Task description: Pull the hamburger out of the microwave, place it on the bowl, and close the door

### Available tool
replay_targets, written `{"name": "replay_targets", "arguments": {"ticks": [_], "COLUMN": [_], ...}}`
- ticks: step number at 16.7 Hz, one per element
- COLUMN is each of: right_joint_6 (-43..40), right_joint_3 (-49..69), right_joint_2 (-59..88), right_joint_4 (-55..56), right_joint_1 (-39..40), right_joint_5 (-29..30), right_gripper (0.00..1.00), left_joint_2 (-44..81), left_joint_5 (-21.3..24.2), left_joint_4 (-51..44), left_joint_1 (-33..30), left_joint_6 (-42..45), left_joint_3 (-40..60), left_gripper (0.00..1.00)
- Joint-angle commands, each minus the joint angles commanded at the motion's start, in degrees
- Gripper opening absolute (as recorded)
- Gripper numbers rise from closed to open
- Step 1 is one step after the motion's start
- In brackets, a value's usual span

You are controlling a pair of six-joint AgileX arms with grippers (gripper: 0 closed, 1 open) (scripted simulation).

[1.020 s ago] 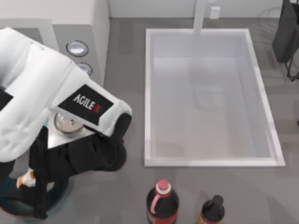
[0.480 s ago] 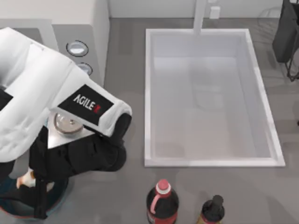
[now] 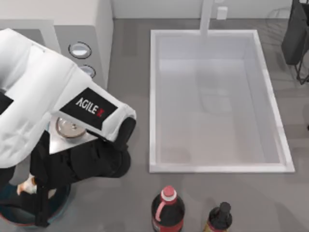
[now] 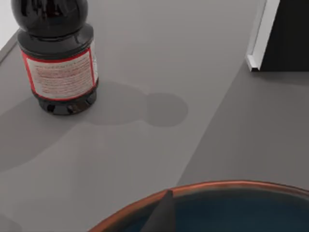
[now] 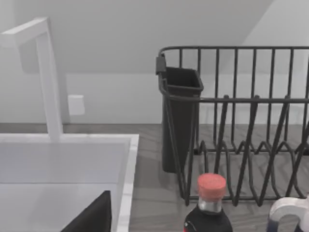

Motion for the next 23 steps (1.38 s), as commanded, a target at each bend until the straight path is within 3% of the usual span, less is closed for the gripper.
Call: {"name": "replay_targets", "arguments": {"ticks": [5,10,15,23], "right_joint_6": [0.00,0.00,0.00,0.00], "right_joint_3": [0.00,0.00,0.00,0.00], "right_joint_2": [0.00,0.00,0.00,0.00], "right_joint_4": [0.00,0.00,0.00,0.00], "right_joint_1": [0.00,0.00,0.00,0.00], "right_joint_5": [0.00,0.00,0.00,0.00], "right_gripper": [1.00,1.00,1.00,1.00], "left_joint_2": [-4.41,-18.23,-42.57,-88.85], "left_joint_5": [0.00,5.86,15.10,30.62], "left_joint_4": [-0.76,8.01,23.33,54.03], "left_joint_1": [0.13,6.75,16.29,29.13], "left_joint_6": [-0.35,14.40,43.91,105.61], "left_joint_3": [-0.53,-7.03,-18.54,-42.14], "left_gripper": [1.00,1.00,1.00,1.00]}}
